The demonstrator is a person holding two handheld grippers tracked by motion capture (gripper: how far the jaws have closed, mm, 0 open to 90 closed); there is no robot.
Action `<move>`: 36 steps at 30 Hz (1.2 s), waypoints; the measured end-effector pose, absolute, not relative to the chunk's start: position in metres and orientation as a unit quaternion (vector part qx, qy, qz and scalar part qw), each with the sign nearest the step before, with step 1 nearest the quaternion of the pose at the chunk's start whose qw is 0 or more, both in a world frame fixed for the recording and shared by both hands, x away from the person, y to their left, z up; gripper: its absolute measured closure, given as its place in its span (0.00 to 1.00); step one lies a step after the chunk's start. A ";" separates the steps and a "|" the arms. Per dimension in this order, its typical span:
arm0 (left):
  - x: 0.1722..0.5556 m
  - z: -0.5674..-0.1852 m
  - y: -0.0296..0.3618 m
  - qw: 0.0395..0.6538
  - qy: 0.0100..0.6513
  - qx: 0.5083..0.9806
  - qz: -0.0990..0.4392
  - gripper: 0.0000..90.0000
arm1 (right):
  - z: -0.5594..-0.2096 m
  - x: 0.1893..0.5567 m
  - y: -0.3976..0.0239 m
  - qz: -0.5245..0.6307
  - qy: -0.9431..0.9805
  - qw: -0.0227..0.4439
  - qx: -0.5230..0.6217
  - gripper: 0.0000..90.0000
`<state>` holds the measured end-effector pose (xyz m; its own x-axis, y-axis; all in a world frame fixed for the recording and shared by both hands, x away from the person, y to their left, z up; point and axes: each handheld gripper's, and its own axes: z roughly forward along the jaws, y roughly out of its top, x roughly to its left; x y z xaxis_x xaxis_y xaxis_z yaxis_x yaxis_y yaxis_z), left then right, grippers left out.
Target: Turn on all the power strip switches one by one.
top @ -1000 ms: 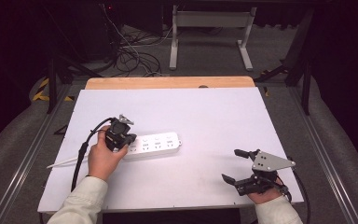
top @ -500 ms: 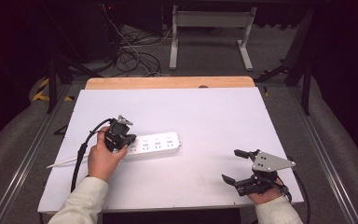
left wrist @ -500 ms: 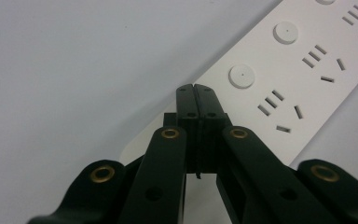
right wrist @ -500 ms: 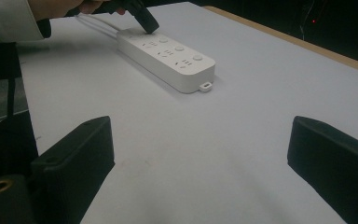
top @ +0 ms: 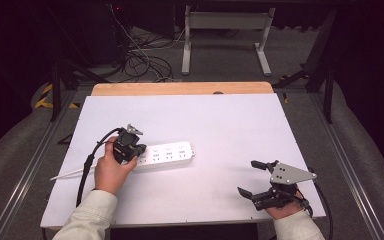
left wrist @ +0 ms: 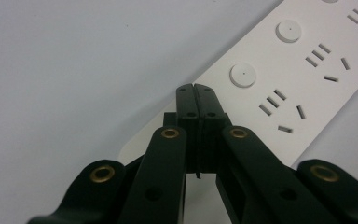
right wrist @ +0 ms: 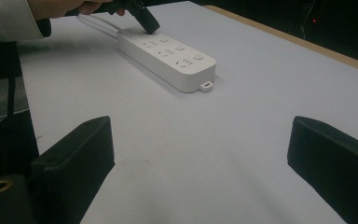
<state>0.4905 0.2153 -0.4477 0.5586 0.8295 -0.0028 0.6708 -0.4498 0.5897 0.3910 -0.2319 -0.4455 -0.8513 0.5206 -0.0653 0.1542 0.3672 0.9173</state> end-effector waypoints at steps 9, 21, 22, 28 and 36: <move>0.484 -0.442 0.212 0.287 0.444 0.830 0.175 1.00 | -0.445 0.391 -0.233 0.525 0.806 0.177 0.208 0.08; 0.478 -0.424 0.204 0.337 0.422 0.825 0.163 1.00 | -0.445 0.392 -0.233 0.524 0.807 0.175 0.208 0.08; 0.478 -0.424 0.202 0.337 0.421 0.826 0.164 1.00 | -0.446 0.392 -0.233 0.523 0.808 0.175 0.208 0.08; 0.480 -0.428 0.195 0.338 0.409 0.832 0.164 1.00 | -0.446 0.393 -0.232 0.522 0.809 0.174 0.208 0.08; 0.488 -0.437 0.187 0.329 0.409 0.837 0.157 1.00 | -0.446 0.392 -0.232 0.523 0.808 0.173 0.209 0.08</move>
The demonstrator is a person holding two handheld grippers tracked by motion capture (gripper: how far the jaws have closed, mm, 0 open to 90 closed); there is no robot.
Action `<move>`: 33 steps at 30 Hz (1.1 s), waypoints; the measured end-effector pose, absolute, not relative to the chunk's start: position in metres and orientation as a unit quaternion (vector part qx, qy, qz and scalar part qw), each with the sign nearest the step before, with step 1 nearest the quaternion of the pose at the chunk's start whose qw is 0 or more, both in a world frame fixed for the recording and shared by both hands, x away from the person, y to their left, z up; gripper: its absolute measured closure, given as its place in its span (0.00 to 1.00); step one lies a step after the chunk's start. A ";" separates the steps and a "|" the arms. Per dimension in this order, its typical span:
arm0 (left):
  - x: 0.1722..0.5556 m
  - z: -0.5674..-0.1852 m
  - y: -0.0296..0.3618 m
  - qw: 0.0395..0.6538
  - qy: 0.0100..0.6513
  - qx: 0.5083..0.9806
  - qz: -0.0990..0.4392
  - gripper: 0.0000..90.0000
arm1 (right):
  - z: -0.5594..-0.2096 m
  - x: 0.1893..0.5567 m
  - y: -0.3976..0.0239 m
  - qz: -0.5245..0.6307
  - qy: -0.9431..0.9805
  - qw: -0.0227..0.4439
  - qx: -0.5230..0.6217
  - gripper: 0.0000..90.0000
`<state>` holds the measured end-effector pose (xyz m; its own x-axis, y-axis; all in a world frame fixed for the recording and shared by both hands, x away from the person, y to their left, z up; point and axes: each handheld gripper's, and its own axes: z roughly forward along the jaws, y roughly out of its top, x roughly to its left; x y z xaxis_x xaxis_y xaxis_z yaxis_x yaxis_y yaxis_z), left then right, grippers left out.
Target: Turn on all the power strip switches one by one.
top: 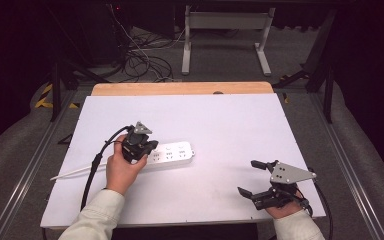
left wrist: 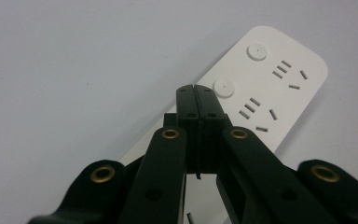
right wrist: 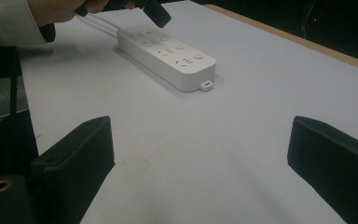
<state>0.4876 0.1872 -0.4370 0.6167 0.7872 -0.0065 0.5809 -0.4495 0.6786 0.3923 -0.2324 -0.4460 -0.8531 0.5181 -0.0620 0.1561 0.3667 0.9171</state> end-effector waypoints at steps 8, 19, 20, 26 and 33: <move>0.492 -0.444 0.184 0.318 0.415 0.839 0.150 1.00 | -0.446 0.392 -0.233 0.523 0.808 0.173 0.208 0.08; 0.496 -0.448 0.184 0.307 0.417 0.843 0.148 1.00 | -0.446 0.392 -0.233 0.523 0.809 0.173 0.208 0.08; 0.496 -0.448 0.184 0.308 0.419 0.842 0.146 1.00 | -0.446 0.392 -0.233 0.523 0.809 0.173 0.208 0.08; 0.496 -0.449 0.184 0.308 0.417 0.843 0.148 1.00 | -0.446 0.392 -0.233 0.522 0.809 0.173 0.207 0.08; 0.496 -0.450 0.183 0.307 0.414 0.843 0.153 1.00 | -0.446 0.392 -0.233 0.523 0.809 0.174 0.207 0.08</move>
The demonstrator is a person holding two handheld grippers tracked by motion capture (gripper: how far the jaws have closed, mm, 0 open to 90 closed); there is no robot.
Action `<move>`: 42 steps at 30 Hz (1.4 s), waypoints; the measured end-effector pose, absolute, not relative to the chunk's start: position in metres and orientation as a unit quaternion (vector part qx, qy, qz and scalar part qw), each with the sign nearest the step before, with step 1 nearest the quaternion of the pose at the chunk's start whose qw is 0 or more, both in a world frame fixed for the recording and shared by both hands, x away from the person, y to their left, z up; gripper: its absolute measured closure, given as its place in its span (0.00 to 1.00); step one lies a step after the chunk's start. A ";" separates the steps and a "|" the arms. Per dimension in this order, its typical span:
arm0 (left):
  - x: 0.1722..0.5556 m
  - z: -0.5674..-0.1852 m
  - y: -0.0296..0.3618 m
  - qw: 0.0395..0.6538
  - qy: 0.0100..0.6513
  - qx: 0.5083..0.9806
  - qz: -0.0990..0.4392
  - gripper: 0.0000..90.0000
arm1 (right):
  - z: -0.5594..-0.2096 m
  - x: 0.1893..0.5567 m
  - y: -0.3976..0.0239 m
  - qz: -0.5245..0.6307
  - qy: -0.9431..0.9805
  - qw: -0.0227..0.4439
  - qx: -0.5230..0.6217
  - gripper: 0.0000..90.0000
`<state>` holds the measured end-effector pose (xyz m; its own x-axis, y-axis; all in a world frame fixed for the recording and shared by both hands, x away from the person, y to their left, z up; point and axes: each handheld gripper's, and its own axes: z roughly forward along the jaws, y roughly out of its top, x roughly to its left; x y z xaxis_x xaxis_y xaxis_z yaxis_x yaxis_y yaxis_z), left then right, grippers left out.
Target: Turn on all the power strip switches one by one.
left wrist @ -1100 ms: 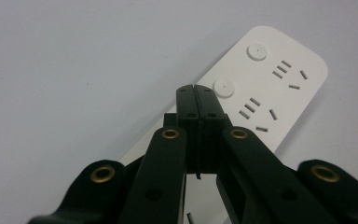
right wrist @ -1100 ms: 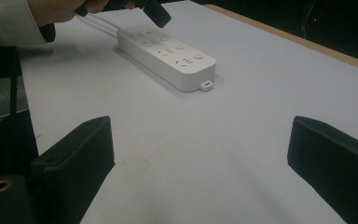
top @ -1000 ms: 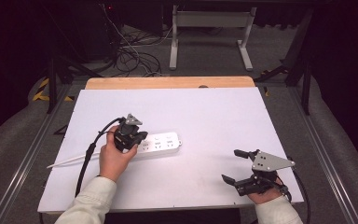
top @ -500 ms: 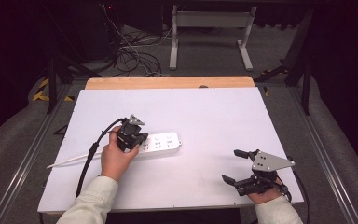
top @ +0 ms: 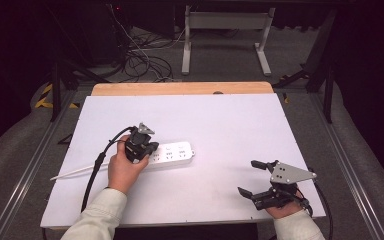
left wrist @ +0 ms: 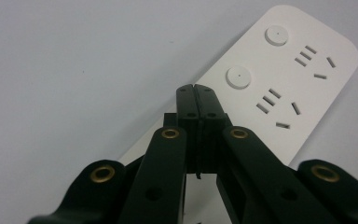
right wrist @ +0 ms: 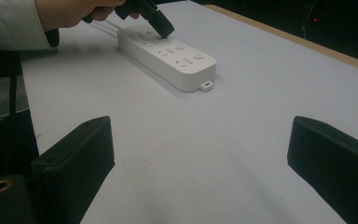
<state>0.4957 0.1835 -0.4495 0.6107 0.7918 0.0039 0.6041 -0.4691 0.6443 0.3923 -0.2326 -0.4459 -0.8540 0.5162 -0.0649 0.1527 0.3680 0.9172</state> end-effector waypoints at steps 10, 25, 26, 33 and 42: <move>0.496 -0.451 0.184 0.305 0.414 0.844 0.151 1.00 | -0.446 0.392 -0.232 0.522 0.809 0.173 0.207 0.08; 0.495 -0.453 0.180 0.296 0.421 0.843 0.156 1.00 | -0.446 0.391 -0.232 0.521 0.809 0.174 0.207 0.08; 0.495 -0.452 0.179 0.294 0.421 0.843 0.158 1.00 | -0.446 0.391 -0.232 0.521 0.809 0.174 0.208 0.09; 0.486 -0.447 0.180 0.315 0.419 0.832 0.180 1.00 | -0.446 0.391 -0.232 0.522 0.809 0.173 0.206 0.08; 0.480 -0.425 0.172 0.347 0.397 0.830 0.184 1.00 | -0.447 0.393 -0.232 0.522 0.810 0.171 0.206 0.08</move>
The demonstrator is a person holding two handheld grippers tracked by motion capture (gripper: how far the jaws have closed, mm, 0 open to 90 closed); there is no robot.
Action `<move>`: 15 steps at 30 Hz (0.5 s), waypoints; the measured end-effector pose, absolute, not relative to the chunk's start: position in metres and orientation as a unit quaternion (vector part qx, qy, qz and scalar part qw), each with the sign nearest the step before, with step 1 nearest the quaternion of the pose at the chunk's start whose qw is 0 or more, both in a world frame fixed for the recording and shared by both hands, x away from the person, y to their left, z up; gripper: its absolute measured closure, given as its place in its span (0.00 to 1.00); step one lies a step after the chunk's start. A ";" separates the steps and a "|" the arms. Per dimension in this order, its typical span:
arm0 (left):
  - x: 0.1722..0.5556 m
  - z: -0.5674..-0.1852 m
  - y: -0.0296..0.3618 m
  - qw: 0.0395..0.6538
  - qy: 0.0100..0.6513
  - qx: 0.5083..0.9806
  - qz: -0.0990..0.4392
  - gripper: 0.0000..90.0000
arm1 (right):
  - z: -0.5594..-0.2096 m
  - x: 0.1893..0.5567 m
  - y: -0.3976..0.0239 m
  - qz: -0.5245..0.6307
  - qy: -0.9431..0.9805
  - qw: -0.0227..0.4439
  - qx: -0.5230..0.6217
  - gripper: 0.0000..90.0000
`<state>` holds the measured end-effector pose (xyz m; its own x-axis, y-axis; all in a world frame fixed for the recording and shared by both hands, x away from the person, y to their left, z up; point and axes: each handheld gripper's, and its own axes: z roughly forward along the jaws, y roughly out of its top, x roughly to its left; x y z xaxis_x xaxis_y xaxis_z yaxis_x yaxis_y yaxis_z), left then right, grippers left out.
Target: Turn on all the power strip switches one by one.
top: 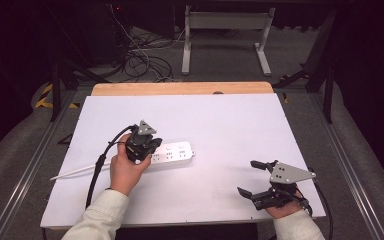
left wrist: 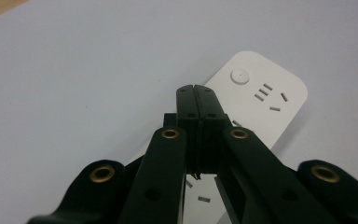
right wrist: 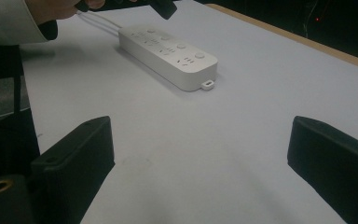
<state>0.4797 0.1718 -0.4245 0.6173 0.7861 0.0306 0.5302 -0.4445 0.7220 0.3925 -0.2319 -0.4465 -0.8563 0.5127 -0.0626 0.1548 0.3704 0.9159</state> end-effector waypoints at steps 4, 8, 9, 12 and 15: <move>0.481 -0.425 0.168 0.349 0.391 0.833 0.174 1.00 | -0.446 0.392 -0.232 0.522 0.809 0.172 0.207 0.08; 0.484 -0.427 0.163 0.355 0.381 0.838 0.165 1.00 | -0.447 0.393 -0.231 0.521 0.810 0.171 0.207 0.08; 0.485 -0.428 0.161 0.354 0.384 0.837 0.162 1.00 | -0.447 0.393 -0.232 0.521 0.810 0.170 0.207 0.08; 0.489 -0.432 0.156 0.351 0.381 0.841 0.158 1.00 | -0.447 0.393 -0.232 0.521 0.810 0.170 0.207 0.08; 0.491 -0.436 0.152 0.348 0.382 0.842 0.153 1.00 | -0.447 0.393 -0.232 0.521 0.811 0.170 0.207 0.08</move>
<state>0.4914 0.1523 -0.4358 0.6610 0.7503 -0.0079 0.5371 -0.4658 0.7032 0.3929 -0.2319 -0.4467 -0.8566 0.5124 -0.0608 0.1577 0.3722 0.9147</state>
